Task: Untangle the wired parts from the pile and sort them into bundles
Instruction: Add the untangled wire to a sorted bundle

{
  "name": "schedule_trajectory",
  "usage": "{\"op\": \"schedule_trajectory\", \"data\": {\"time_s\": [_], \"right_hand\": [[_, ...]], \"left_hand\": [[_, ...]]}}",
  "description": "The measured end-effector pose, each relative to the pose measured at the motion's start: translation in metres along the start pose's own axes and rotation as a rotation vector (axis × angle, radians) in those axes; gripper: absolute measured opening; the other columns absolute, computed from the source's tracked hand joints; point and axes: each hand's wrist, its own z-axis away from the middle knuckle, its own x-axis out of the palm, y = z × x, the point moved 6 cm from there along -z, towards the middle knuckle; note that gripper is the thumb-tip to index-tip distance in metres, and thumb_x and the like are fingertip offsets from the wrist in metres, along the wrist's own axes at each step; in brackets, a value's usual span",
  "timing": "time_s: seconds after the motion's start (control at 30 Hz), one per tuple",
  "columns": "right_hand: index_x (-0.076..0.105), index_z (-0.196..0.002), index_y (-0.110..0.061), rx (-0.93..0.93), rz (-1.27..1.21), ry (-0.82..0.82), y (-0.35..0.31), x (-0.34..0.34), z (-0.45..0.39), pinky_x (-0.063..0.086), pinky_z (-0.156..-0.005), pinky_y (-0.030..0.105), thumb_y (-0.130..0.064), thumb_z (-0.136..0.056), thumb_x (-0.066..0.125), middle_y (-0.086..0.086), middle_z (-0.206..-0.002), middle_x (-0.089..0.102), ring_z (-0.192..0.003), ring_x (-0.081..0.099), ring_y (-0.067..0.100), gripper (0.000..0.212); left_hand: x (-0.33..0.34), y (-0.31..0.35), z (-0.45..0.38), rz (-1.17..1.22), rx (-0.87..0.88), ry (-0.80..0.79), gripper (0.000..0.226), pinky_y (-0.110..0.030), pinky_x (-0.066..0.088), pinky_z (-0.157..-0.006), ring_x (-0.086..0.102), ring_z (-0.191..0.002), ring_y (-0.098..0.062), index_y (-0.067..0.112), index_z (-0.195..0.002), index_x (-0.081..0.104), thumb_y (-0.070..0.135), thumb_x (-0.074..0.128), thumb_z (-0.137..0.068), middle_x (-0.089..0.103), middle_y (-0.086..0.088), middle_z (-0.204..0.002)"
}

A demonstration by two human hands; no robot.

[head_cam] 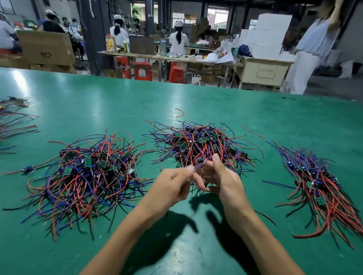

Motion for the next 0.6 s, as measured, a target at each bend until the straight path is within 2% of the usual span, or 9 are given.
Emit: {"op": "schedule_trajectory", "data": {"time_s": [0.07, 0.17, 0.23, 0.33, 0.4, 0.5, 0.6], "right_hand": [[0.081, -0.088, -0.024, 0.020, -0.122, -0.004, -0.001, -0.006, -0.003, 0.046, -0.075, 0.034, -0.053, -0.080, 0.061, 0.002, -0.087, 0.077, -0.073, 0.066, 0.014, 0.036], [0.082, -0.091, -0.031, -0.011, -0.201, -0.023, -0.006, -0.014, -0.002, 0.049, -0.063, 0.018, -0.044, -0.080, 0.066, 0.000, -0.093, 0.078, -0.070, 0.066, 0.006, 0.022], [0.082, -0.094, -0.029, -0.036, -0.214, -0.016, -0.007, -0.017, -0.002, 0.048, -0.059, 0.014, -0.042, -0.081, 0.069, 0.001, -0.095, 0.078, -0.069, 0.065, 0.005, 0.022], [0.082, -0.094, -0.028, -0.080, -0.159, 0.001, -0.009, -0.017, -0.001, 0.048, -0.060, 0.015, -0.044, -0.081, 0.069, 0.003, -0.093, 0.078, -0.070, 0.065, 0.008, 0.024], [0.081, -0.097, -0.027, -0.119, -0.077, 0.000, -0.010, -0.016, 0.000, 0.048, -0.061, 0.016, -0.046, -0.082, 0.067, 0.006, -0.094, 0.078, -0.074, 0.065, 0.012, 0.028], [0.079, -0.108, -0.024, -0.181, 0.039, -0.014, -0.011, -0.016, 0.000, 0.046, -0.068, 0.020, -0.048, -0.089, 0.062, 0.001, -0.098, 0.079, -0.078, 0.063, 0.009, 0.034], [0.075, -0.116, -0.028, -0.325, 0.281, 0.024, -0.013, -0.018, 0.000, 0.048, -0.081, 0.019, -0.036, -0.097, 0.066, -0.010, -0.104, 0.077, -0.093, 0.067, 0.002, 0.023]], "left_hand": [[0.010, -0.001, 0.003, -0.091, 0.033, -0.072, 0.045, -0.022, 0.024, -0.047, 0.028, -0.043, -0.010, 0.012, -0.075, 0.073, 0.028, 0.046, -0.107, 0.033, 0.003, -0.047], [0.013, -0.004, 0.005, -0.206, 0.047, -0.089, 0.039, -0.032, 0.024, -0.053, 0.028, -0.048, -0.017, 0.015, -0.077, 0.073, 0.038, 0.051, -0.099, 0.033, 0.003, -0.049], [0.009, -0.007, 0.004, -0.216, 0.048, -0.048, 0.036, -0.031, 0.026, -0.053, 0.032, -0.048, -0.017, 0.018, -0.078, 0.074, 0.036, 0.052, -0.101, 0.037, 0.003, -0.049], [0.002, -0.006, 0.001, -0.249, 0.081, 0.007, 0.026, -0.027, 0.035, -0.056, 0.045, -0.052, -0.012, 0.020, -0.087, 0.076, 0.027, 0.057, -0.103, 0.053, 0.005, -0.051], [0.000, -0.002, 0.001, -0.209, 0.099, 0.043, 0.021, -0.025, 0.035, -0.056, 0.046, -0.052, -0.010, 0.017, -0.089, 0.075, 0.022, 0.059, -0.102, 0.057, 0.005, -0.052], [-0.019, 0.008, 0.001, -0.073, 0.155, 0.274, 0.018, -0.010, 0.033, -0.048, 0.043, -0.046, 0.001, 0.012, -0.094, 0.076, 0.013, 0.059, -0.101, 0.056, 0.011, -0.053], [-0.064, 0.013, 0.007, 0.032, 0.183, 0.649, 0.019, -0.014, 0.027, -0.045, 0.035, -0.047, 0.000, 0.021, -0.095, 0.076, 0.018, 0.058, -0.102, 0.051, 0.016, -0.055]]}}
